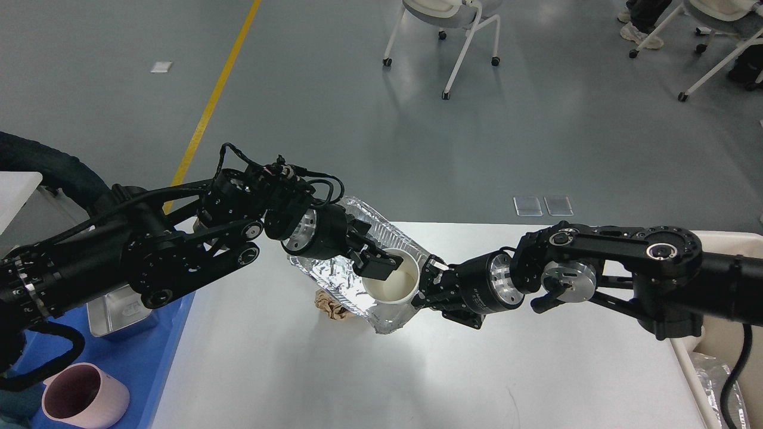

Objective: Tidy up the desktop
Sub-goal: 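Lower the paper cup into the foil tray and open the left gripper, then raise the left gripper away from the foil tray, then reach the left gripper to the crumpled brown paper and grasp it, then lift the crumpled brown paper high with the left gripper, then drop the brown paper into the foil tray with the left gripper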

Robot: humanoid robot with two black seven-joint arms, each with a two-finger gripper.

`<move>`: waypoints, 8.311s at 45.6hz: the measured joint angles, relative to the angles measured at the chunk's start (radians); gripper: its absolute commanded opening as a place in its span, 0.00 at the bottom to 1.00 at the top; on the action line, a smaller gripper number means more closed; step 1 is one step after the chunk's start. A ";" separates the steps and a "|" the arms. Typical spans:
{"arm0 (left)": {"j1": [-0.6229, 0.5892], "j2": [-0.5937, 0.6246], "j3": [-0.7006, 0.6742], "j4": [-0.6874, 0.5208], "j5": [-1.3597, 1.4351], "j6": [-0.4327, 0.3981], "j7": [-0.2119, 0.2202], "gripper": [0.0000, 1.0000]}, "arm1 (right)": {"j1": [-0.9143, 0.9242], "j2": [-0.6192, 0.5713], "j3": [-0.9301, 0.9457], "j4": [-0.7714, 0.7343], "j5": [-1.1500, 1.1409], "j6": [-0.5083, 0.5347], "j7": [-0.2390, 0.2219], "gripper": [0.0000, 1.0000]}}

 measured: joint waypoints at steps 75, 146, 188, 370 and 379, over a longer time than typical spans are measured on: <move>-0.012 0.173 -0.189 0.025 -0.195 0.018 0.026 0.97 | -0.033 0.007 0.011 -0.005 0.009 -0.019 -0.006 0.00; 0.729 1.079 -0.181 -0.299 -0.483 0.600 -0.217 0.97 | -0.013 -0.014 0.047 -0.009 0.006 -0.015 -0.006 0.00; 0.582 0.283 -0.154 0.041 0.112 0.592 -0.074 0.97 | -0.007 -0.027 0.052 0.002 0.004 -0.015 -0.005 0.00; 0.213 0.416 -0.142 -0.279 -0.211 0.340 -0.143 0.34 | -0.003 -0.025 0.061 0.009 -0.016 -0.034 -0.005 0.00; 0.204 0.378 -0.125 -0.230 -0.201 0.326 -0.106 0.97 | -0.003 -0.033 0.061 0.009 -0.016 -0.033 -0.005 0.00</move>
